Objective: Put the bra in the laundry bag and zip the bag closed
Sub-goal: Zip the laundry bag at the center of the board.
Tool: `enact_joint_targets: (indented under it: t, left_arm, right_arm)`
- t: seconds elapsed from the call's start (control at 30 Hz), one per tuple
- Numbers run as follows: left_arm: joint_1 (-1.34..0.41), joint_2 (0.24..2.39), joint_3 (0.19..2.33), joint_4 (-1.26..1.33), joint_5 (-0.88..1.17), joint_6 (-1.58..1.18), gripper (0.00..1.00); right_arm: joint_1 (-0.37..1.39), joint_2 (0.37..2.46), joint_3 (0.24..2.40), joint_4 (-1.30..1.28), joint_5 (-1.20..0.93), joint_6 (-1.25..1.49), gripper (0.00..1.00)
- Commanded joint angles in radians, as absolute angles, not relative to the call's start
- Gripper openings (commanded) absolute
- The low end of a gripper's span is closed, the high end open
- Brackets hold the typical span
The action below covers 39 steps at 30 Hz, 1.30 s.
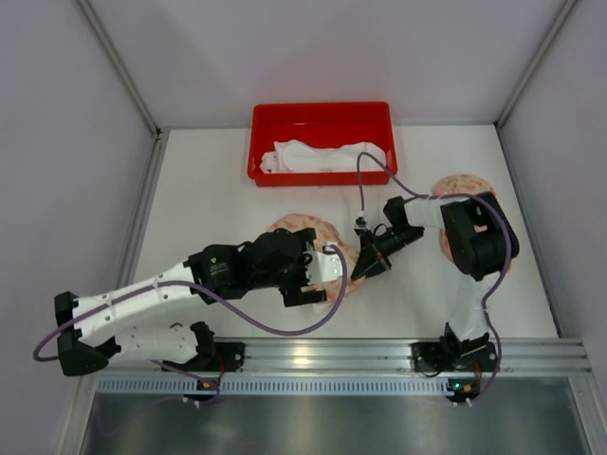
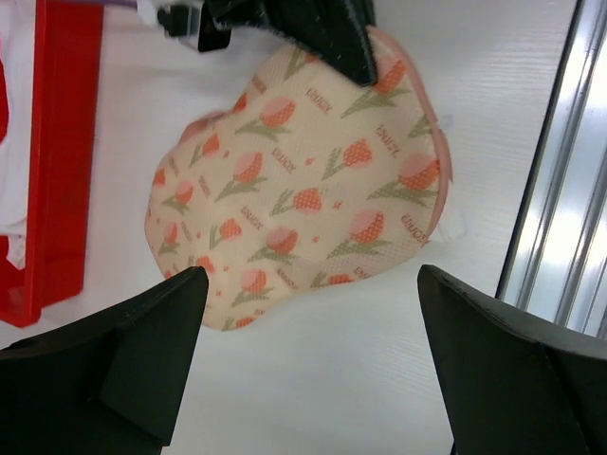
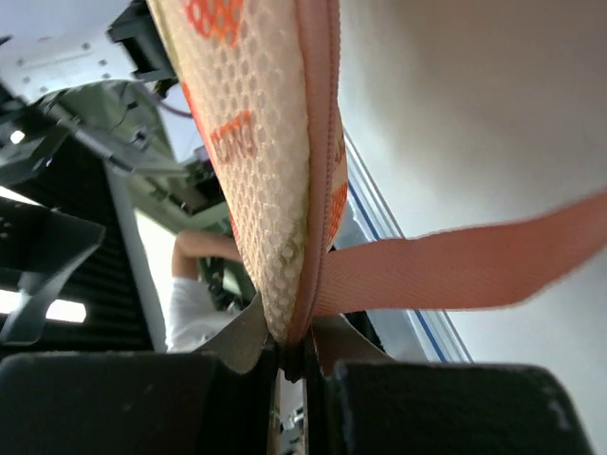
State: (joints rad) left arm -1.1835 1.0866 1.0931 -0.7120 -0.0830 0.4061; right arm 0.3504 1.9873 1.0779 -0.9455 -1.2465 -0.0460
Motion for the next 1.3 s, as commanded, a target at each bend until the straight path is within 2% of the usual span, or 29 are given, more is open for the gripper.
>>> enact_joint_targets:
  t: [0.0,0.13,0.23,0.33,0.47,0.73,0.97,1.27]
  left_arm:
    - [-1.132,1.083,1.052,-0.672,-0.124,0.269,0.98]
    - [-1.046,1.062,1.019,-0.672,-0.109,0.17,0.98]
    - [-1.017,1.0,0.941,-0.658,-0.005,0.178,0.98]
    - [-1.008,0.965,0.832,-0.551,-0.044,0.204,0.98]
    - [-1.008,0.922,0.714,-0.311,-0.075,0.371,0.98]
    - [-1.011,0.891,0.56,-0.103,-0.012,0.607,0.98]
    - [-1.009,0.968,0.529,0.043,-0.049,0.672,0.98]
    - [-1.009,1.034,0.537,0.071,-0.005,0.695,0.98]
  right_arm:
    - [0.353,1.786,0.982,-0.525,-1.129,0.365,0.0]
    - [0.356,1.81,0.974,-0.408,-1.112,0.443,0.0]
    - [0.357,1.856,0.969,-0.353,-1.173,0.505,0.0]
    - [0.36,1.876,0.982,-0.336,-1.199,0.515,0.0]
    - [0.362,1.867,0.974,-0.334,-1.21,0.509,0.0]
    - [0.362,1.868,0.991,-0.383,-1.233,0.473,0.0]
    - [0.365,1.893,1.015,-0.422,-1.249,0.453,0.0]
    - [0.365,1.901,1.012,-0.433,-1.275,0.445,0.0]
